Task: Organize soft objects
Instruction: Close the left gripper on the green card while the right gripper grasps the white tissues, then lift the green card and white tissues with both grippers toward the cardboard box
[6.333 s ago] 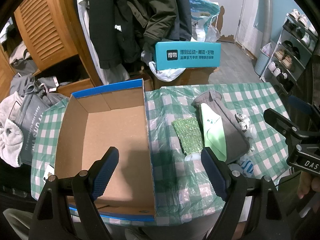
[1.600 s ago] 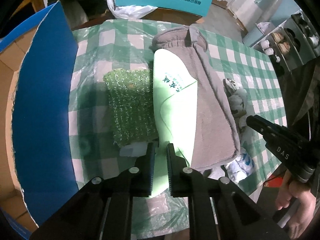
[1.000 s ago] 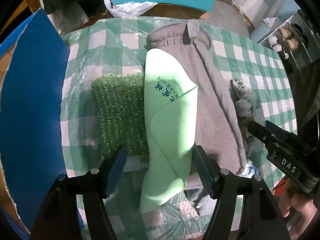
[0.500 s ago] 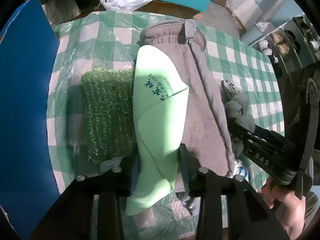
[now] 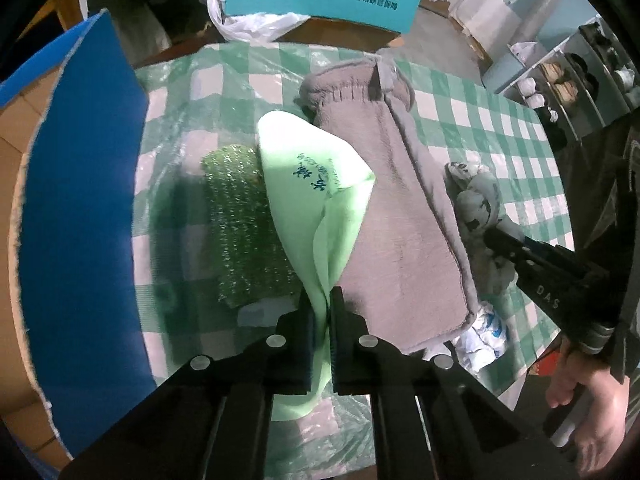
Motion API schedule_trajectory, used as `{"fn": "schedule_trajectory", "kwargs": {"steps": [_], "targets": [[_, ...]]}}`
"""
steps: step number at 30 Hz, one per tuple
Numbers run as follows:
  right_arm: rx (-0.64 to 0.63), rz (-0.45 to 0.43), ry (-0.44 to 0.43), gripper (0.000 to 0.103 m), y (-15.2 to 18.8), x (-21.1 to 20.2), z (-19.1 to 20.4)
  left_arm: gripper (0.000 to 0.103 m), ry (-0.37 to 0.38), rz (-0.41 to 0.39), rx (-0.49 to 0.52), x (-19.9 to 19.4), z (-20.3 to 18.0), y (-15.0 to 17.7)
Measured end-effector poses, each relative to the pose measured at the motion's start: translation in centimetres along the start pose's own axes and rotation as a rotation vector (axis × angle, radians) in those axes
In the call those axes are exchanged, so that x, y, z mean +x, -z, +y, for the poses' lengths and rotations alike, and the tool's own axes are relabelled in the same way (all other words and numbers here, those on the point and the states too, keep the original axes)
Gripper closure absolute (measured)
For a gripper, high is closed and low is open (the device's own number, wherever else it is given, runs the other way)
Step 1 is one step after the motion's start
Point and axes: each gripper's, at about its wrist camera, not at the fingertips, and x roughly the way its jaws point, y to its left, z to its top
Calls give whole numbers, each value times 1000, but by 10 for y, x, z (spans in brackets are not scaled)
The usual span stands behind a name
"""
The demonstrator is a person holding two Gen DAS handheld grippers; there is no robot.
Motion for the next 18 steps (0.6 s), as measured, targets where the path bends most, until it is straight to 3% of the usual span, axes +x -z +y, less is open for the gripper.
{"fn": "schedule_trajectory", "kwargs": {"steps": [18], "targets": [[-9, -95, -56, 93, 3, -52, 11, 98, -25, -123, 34, -55, -2, 12]]}}
